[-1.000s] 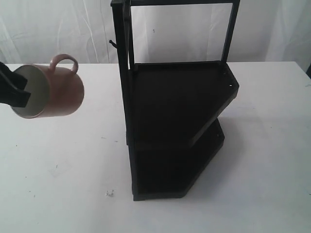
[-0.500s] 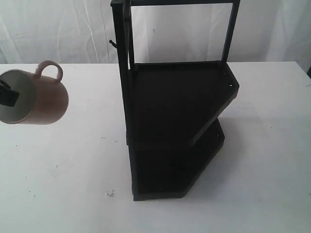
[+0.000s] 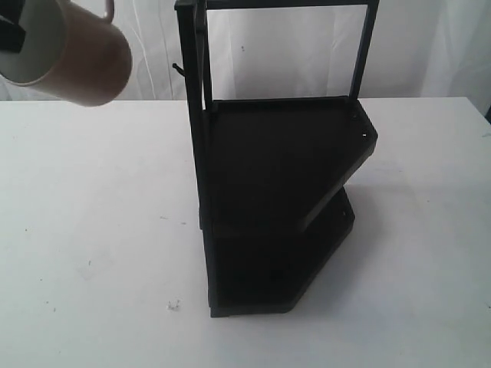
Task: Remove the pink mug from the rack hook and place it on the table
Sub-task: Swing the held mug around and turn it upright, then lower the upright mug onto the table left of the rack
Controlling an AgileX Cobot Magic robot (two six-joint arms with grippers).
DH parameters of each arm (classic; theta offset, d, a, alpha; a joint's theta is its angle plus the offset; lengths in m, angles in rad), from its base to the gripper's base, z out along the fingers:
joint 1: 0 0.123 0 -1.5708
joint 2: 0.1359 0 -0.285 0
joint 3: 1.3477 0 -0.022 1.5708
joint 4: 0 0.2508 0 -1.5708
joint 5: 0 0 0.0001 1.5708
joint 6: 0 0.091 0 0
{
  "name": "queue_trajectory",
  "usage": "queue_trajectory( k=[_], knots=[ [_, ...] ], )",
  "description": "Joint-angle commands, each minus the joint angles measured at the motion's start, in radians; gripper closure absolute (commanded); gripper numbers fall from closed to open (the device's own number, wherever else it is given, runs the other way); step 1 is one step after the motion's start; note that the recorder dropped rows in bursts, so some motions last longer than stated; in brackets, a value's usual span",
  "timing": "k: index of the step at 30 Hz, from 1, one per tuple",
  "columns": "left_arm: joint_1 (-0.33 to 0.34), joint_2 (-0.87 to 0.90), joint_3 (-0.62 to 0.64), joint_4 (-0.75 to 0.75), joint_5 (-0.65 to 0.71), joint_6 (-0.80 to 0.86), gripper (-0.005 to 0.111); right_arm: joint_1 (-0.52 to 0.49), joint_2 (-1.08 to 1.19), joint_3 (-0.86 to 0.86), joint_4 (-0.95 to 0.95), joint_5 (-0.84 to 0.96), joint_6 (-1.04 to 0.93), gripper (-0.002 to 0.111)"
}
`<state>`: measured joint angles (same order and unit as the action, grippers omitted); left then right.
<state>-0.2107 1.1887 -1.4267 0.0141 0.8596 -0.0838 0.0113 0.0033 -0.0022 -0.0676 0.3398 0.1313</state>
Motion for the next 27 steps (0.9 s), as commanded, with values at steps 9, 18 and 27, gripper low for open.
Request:
queue_trajectory(
  k=[9,18,27],
  knots=[
    [-0.116,0.349,-0.200,-0.005,0.328,0.084,0.107,0.006,-0.003,0.002,-0.006,-0.004,0.005,0.108],
    [-0.161,0.456,-0.198,0.119,0.258,0.084,0.107,0.006,-0.003,0.002,-0.006,-0.004,0.005,0.108],
    [-0.161,0.543,-0.150,0.128,0.201,0.084,0.107,0.006,-0.003,0.002,-0.006,-0.004,0.005,0.108]
  ],
)
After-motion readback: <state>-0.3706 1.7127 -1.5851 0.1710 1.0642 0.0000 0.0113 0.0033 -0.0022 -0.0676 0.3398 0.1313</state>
